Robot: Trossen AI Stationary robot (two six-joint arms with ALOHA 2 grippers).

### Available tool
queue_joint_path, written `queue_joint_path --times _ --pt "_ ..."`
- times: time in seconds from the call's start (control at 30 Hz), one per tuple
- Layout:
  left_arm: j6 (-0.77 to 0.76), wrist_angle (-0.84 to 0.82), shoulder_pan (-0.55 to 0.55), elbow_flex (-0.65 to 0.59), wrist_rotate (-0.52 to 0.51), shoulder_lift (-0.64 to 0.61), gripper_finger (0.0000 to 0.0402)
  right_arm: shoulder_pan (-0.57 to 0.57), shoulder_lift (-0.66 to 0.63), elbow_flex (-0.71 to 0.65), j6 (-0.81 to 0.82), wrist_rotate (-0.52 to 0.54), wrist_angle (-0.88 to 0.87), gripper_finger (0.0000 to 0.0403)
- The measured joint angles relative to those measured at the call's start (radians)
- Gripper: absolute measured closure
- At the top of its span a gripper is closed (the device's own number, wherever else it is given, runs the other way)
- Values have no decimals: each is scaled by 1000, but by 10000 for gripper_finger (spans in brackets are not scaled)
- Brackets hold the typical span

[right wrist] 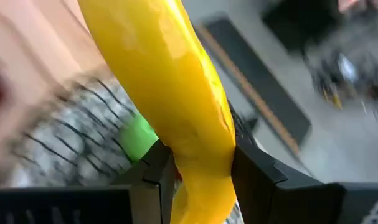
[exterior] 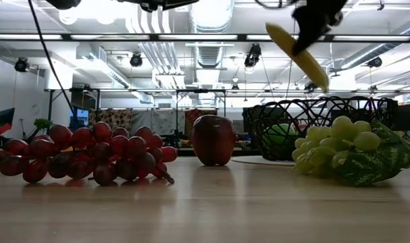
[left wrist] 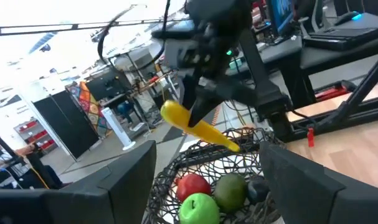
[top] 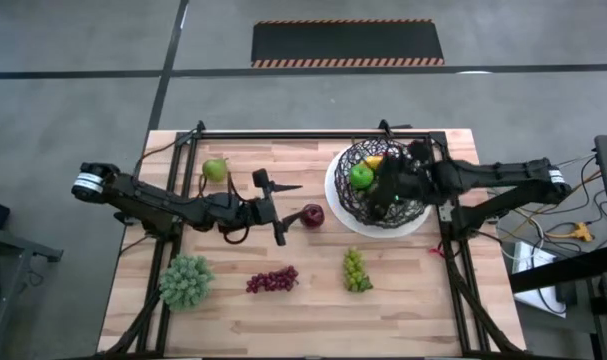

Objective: Build produce basket
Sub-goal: Put the yellow banana into the wire basket

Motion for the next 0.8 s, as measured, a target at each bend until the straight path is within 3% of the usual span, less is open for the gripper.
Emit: queue_joint_path --times 0.23,0.43,0.8 --pt "-2 -3 0 -50 -41 -39 134 -209 2 -73 15 -159 -55 291" --pt "-6 -1 0 -70 -56 -63 134 -343 2 -162 16 -180 -47 291" --pt "-6 -2 0 -75 -55 -63 134 -405 2 -271 33 -189 90 291"
